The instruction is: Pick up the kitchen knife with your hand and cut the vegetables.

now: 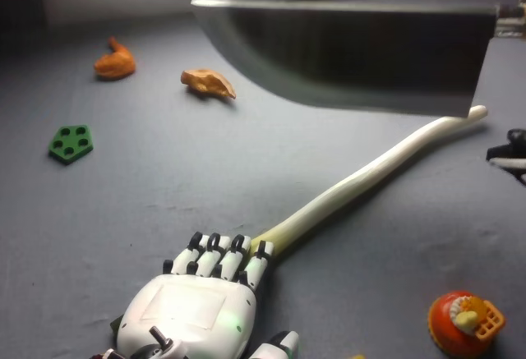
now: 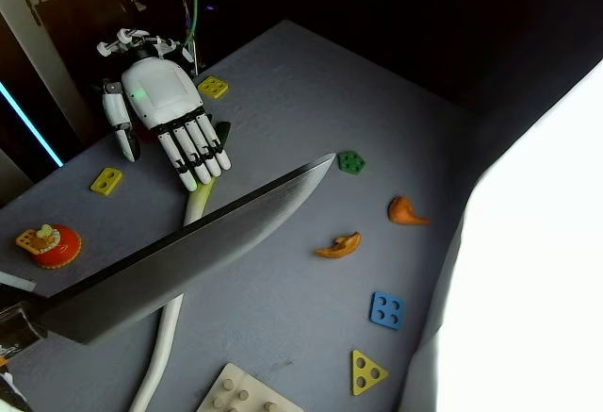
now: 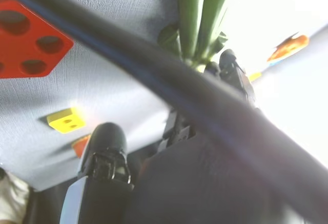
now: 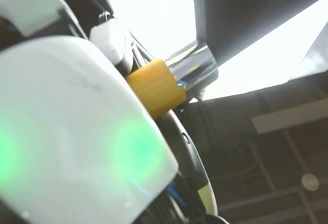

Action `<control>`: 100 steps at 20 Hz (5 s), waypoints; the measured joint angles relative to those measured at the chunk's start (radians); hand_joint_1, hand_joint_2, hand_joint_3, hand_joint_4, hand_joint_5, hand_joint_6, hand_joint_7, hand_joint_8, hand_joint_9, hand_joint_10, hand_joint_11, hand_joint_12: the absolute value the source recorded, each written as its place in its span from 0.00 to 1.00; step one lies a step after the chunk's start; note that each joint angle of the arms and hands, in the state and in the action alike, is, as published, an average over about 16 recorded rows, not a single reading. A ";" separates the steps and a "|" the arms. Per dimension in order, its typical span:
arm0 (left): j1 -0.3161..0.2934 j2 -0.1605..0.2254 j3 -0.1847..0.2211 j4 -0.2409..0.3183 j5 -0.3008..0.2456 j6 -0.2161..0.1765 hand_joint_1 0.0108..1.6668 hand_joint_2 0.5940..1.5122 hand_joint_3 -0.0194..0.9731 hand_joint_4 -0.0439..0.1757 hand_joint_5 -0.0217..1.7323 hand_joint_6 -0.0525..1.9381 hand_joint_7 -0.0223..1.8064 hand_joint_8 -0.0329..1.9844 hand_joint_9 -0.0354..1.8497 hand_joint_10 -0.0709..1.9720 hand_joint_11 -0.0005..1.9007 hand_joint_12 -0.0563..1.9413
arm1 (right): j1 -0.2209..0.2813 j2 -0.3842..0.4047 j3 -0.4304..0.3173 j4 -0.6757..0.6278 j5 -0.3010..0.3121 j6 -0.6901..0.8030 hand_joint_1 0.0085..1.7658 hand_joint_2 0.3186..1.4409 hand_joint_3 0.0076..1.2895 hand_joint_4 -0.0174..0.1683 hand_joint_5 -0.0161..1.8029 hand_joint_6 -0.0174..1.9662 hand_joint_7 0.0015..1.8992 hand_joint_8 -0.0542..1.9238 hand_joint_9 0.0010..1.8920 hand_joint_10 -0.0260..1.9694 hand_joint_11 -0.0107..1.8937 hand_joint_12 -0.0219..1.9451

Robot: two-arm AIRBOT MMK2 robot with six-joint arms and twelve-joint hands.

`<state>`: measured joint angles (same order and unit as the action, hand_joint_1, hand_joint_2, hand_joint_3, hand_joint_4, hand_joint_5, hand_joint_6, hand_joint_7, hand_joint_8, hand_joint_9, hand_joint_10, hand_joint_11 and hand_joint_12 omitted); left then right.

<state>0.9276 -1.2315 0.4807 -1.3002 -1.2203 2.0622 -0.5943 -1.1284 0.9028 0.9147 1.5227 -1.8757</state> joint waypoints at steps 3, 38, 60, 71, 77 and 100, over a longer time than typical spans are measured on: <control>0.000 0.000 0.000 0.000 0.000 0.000 0.04 0.92 0.04 0.22 0.01 0.02 0.01 0.01 0.03 0.03 0.01 0.03 | -0.029 -0.027 0.020 -0.010 0.010 -0.001 0.84 0.35 0.64 0.91 0.68 0.97 0.79 0.92 0.82 0.90 0.82 0.93; -0.002 0.000 0.003 0.002 0.006 0.005 0.07 0.93 0.04 0.22 0.01 0.02 0.01 0.01 0.03 0.03 0.01 0.03 | -0.206 0.028 -0.005 -0.047 0.071 -0.037 0.83 0.32 0.71 0.73 0.67 0.97 0.79 0.92 0.82 0.90 0.82 0.93; -0.008 0.003 0.003 -0.001 0.011 0.007 0.07 0.91 0.04 0.22 0.03 0.02 0.01 0.01 0.03 0.03 0.01 0.03 | 0.013 0.057 0.136 -0.194 -0.112 0.056 0.82 0.27 0.80 0.75 0.69 0.97 0.79 0.92 0.82 0.90 0.82 0.93; -0.097 0.075 0.009 -0.031 0.117 0.084 0.06 0.91 0.04 0.22 0.03 0.03 0.02 0.01 0.03 0.04 0.01 0.03 | 0.057 -0.033 0.502 -0.377 -0.352 0.366 0.86 0.28 0.75 1.00 0.74 0.97 0.79 0.91 0.83 0.90 0.83 0.93; -0.194 0.142 0.014 -0.072 0.205 0.168 0.06 0.92 0.03 0.21 0.02 0.04 0.02 0.01 0.03 0.04 0.01 0.03 | 0.040 -0.103 0.671 -0.469 -0.410 0.507 0.87 0.28 0.74 1.00 0.74 0.97 0.79 0.91 0.83 0.90 0.83 0.93; -0.407 0.200 0.028 -0.191 0.313 0.322 0.05 0.96 0.03 0.20 0.04 0.04 0.02 0.01 0.03 0.04 0.01 0.03 | -0.013 -0.212 0.857 -0.500 -0.446 0.630 0.84 0.28 0.77 1.00 0.73 0.97 0.80 0.91 0.83 0.90 0.83 0.93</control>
<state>0.5202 -1.0317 0.5084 -1.4913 -0.9073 2.3847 -0.6076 -1.3408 1.7602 0.4144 1.0769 -1.2454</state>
